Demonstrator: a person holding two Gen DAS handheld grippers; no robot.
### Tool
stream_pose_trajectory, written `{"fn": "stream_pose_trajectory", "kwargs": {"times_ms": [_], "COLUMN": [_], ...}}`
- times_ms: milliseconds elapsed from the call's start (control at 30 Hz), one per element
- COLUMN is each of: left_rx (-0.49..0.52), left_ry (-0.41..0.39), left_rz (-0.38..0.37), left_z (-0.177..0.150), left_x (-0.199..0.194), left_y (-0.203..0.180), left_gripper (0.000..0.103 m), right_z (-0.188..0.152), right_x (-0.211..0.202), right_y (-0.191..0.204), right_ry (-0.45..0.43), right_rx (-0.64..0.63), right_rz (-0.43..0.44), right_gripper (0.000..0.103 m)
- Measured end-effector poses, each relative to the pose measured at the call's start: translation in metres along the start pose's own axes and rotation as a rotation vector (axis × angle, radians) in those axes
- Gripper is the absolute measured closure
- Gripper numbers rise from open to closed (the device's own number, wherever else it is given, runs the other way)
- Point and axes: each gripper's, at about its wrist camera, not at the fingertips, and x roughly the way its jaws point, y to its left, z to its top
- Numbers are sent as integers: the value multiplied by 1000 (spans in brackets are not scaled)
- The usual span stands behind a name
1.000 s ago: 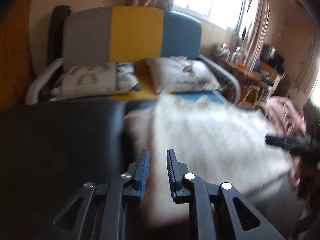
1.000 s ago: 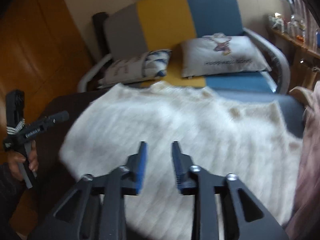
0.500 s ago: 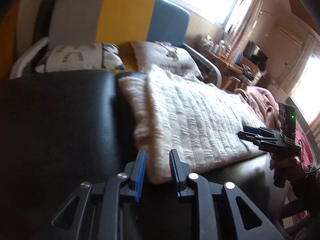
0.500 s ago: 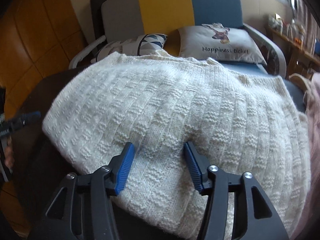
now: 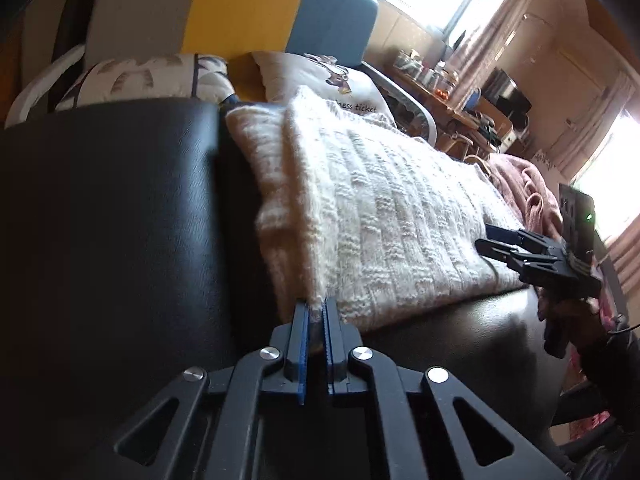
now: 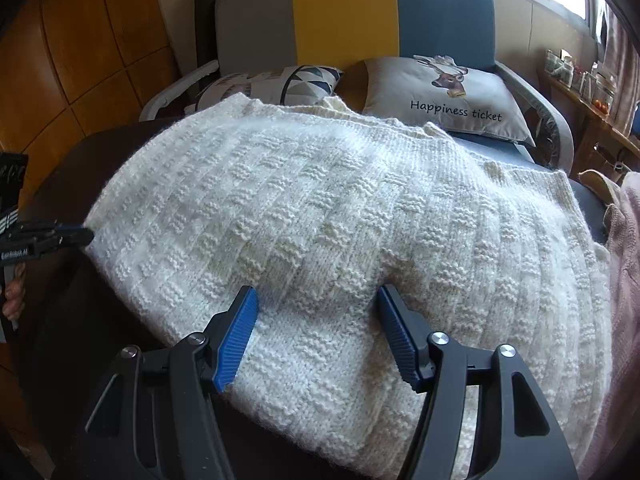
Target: Fold clothes
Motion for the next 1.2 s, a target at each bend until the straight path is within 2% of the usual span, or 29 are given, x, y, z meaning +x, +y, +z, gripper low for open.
{"fn": "stream_pose_trajectory", "kwargs": {"times_ms": [100,133,233,367,467,567,633,700,767,933,1000,1067,1133,1167,1200], "left_rx": [-48,-51,-62,-87,-45,-21,-11,1,5,-1,-1,21,23,14,2], "left_ry": [-7,-1,13,-19,-29,-38,-47,-58,-71,-91,-96,-69,2,53,54], "left_rz": [-25,-23,45,49,72,81,95,109,116,107,92,102,203,213,206], "left_z": [-3,-3,-2,-8,-10,-8,-5,-2,2,17,22,26,23,19,15], "left_x": [-6,-7,-9,-22,-29,-32,-35,-38,-41,-40,-35,-21,4,16,18], "left_y": [4,4,7,8,-2,-13,-22,-30,-39,-54,-60,-65,-59,-52,-47], "left_gripper": [98,93,83,83,83,83,82,82,81,81,81,81,81,81,81], "right_z": [-3,-4,0,-11,-32,-53,-69,-76,-66,-20,-7,3,0,-5,-11], "right_x": [-1,-1,-17,-50,-81,-95,-108,-115,-111,-74,-57,-36,-16,-5,-2], "right_y": [-4,-5,-14,-34,-71,-121,-151,-156,-133,-50,-26,-6,-1,-3,-3], "right_ry": [-9,-12,18,-18,-56,-11,-14,-13,-11,14,28,58,108,142,135], "right_rx": [-5,-7,89,186,269,371,512,561,476,249,177,112,98,94,77], "right_rz": [13,17,74,65,-61,-249,-226,-244,-210,-31,-13,-8,-13,-31,-39], "right_gripper": [39,39,39,39,39,39,38,38,38,37,37,37,37,37,34]}}
